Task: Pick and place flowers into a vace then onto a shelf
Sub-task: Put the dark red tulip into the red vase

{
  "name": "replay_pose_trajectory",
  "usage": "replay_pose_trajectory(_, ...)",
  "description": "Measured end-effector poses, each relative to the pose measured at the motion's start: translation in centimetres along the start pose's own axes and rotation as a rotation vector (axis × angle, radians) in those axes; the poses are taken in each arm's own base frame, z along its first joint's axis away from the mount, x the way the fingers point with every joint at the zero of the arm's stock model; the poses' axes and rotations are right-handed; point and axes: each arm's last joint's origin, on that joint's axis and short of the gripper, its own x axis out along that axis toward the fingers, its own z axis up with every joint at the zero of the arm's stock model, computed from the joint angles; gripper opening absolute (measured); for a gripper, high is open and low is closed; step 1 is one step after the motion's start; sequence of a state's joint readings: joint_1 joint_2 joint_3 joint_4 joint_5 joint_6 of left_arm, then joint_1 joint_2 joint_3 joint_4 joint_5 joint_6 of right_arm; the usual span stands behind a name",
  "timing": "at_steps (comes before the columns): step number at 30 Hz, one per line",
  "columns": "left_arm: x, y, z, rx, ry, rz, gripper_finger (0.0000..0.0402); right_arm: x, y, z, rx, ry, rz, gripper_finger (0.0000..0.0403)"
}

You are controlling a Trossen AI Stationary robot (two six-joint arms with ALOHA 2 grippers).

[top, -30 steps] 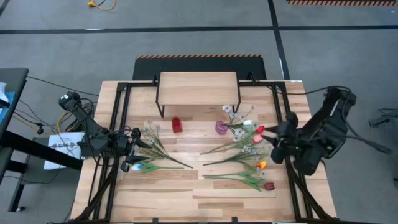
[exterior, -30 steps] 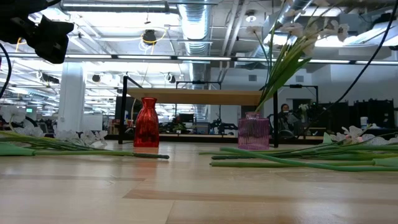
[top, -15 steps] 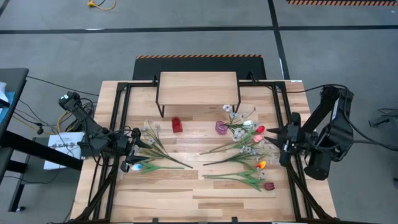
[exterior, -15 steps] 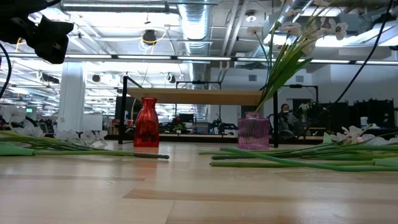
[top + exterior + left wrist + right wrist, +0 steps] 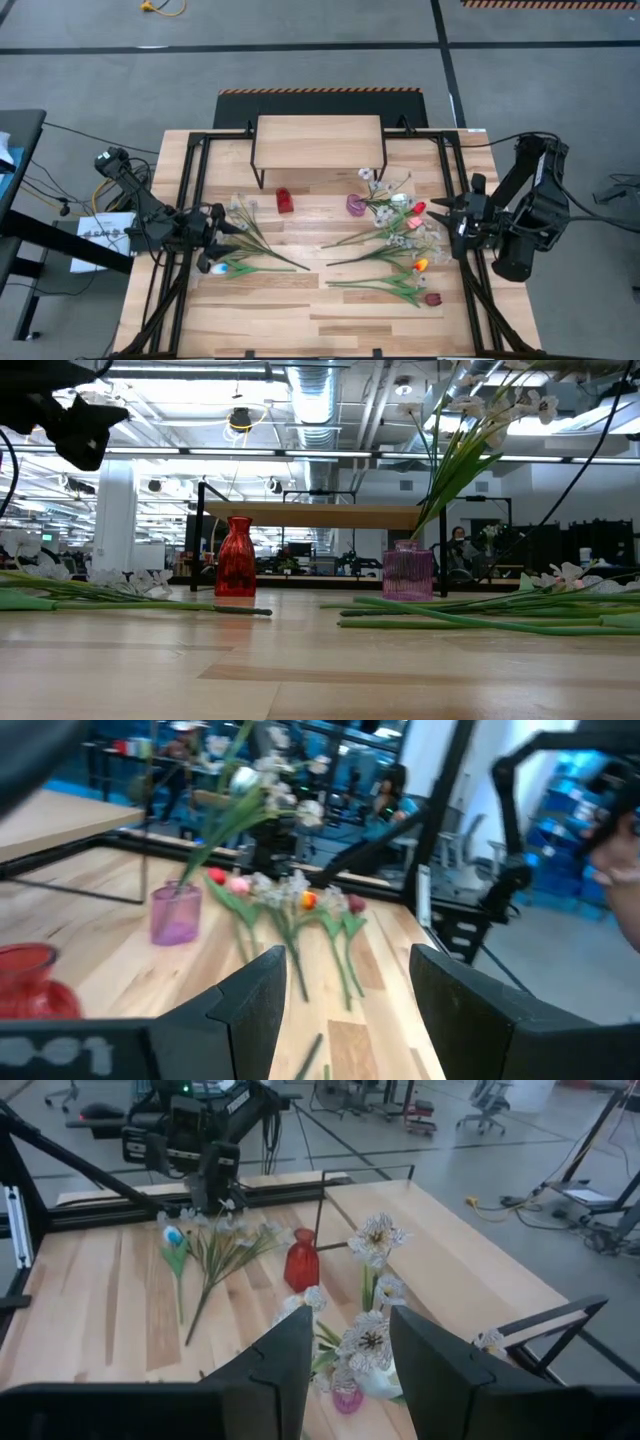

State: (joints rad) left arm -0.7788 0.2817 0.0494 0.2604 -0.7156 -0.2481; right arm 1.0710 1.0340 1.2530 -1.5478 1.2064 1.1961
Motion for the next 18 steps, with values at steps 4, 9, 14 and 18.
replay_pose_trajectory(4, 0.0, 0.1, 0.0, -0.07, -0.01, 0.034, 0.0204, 0.0, 0.0, 0.0, 0.0, 0.0, 0.0, 0.0128)
replay_pose_trajectory(9, 0.0, 0.2, 0.0, -0.071, -0.017, 0.066, 0.0204, 0.0, 0.2, 0.1, 0.019, -0.009, 0.005, 0.0128)
replay_pose_trajectory(14, 0.0, 0.3, -0.2, -0.095, 0.0, 0.072, 0.0204, 0.3, 0.4, 0.4, -0.051, -0.06, -0.028, 0.0128)
replay_pose_trajectory(18, 0.0, 0.3, -0.4, -0.088, 0.016, 0.076, 0.0204, 0.9, 1.0, 0.9, -0.077, -0.086, -0.057, 0.0128)
